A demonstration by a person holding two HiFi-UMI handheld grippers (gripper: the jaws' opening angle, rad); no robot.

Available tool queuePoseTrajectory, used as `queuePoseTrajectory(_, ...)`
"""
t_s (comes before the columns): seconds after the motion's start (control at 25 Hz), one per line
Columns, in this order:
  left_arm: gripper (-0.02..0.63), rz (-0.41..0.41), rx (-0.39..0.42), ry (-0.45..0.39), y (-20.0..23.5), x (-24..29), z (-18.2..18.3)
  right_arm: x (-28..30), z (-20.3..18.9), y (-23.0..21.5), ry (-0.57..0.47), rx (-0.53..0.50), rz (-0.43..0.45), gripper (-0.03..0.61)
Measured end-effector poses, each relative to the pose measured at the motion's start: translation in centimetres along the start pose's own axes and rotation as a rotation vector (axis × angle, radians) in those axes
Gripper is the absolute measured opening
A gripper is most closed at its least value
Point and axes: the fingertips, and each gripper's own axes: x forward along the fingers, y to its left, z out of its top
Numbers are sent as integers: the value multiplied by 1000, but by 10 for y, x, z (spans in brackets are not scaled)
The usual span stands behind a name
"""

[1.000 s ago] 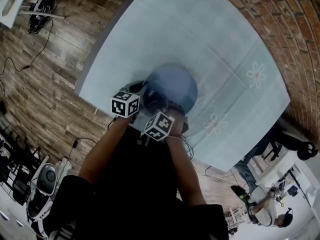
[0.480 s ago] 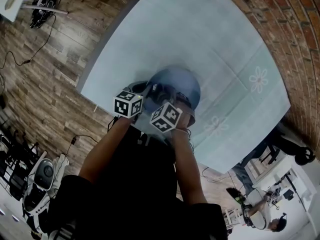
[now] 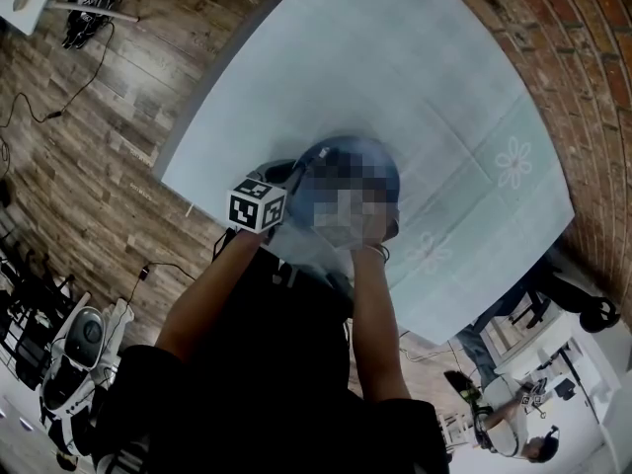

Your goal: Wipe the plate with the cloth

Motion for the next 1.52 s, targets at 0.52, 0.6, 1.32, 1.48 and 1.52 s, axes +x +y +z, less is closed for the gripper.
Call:
queuePoseTrajectory(0.52, 43, 4, -2, 0, 1, 1, -1, -6, -37, -58, 2, 130, -127, 61)
queuePoseTrajectory(0.6, 43, 6, -1, -2, 2, 1, 0, -7, -42, -57, 5, 149, -144, 61)
queuePoseTrajectory(1.32, 43, 14, 5, -9, 3, -2, -1, -16, -33, 25, -18, 23, -102, 58)
queuePoseTrajectory(1.48, 43, 17, 6, -10, 3, -4, -2, -18, -31, 44, -22, -16, -79, 58)
queuePoseTrajectory(1.52, 43, 19, 7, -11, 3, -3, -2, -19, -31, 48, -24, -21, -73, 58)
